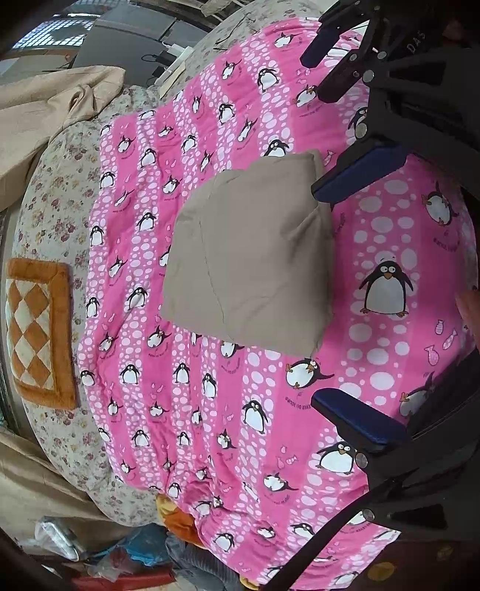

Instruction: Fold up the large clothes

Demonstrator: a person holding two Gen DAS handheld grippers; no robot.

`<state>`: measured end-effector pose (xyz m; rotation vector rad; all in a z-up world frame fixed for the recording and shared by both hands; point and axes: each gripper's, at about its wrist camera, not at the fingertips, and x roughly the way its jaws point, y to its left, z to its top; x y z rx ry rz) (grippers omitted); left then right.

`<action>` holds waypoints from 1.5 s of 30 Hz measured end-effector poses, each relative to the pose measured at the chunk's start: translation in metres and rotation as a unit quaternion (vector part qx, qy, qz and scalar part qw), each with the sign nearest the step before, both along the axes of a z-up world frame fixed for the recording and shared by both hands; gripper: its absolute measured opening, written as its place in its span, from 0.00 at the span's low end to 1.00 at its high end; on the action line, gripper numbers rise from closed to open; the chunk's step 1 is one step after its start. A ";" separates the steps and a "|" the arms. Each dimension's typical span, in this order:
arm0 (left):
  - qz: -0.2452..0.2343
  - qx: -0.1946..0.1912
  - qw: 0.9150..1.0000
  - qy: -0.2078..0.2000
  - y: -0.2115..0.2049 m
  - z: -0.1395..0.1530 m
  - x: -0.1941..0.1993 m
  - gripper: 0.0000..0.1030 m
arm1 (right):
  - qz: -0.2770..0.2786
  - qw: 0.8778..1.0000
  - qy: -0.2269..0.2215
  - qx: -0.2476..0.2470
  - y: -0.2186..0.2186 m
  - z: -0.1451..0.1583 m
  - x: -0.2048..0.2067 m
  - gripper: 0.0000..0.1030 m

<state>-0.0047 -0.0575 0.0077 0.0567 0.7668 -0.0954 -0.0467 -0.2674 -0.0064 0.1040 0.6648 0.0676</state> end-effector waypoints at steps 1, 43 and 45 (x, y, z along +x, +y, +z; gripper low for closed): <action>0.001 0.001 1.000 0.000 0.000 0.000 0.000 0.72 | 0.001 1.000 0.000 0.001 -0.001 0.000 0.000 0.78; 0.007 -0.003 1.000 0.014 0.005 -0.007 0.000 0.72 | 0.003 1.000 -0.009 0.005 -0.002 0.005 -0.004 0.78; 0.006 -0.004 1.000 0.014 0.006 -0.007 0.000 0.72 | 0.002 1.000 -0.009 0.005 -0.003 0.005 -0.004 0.78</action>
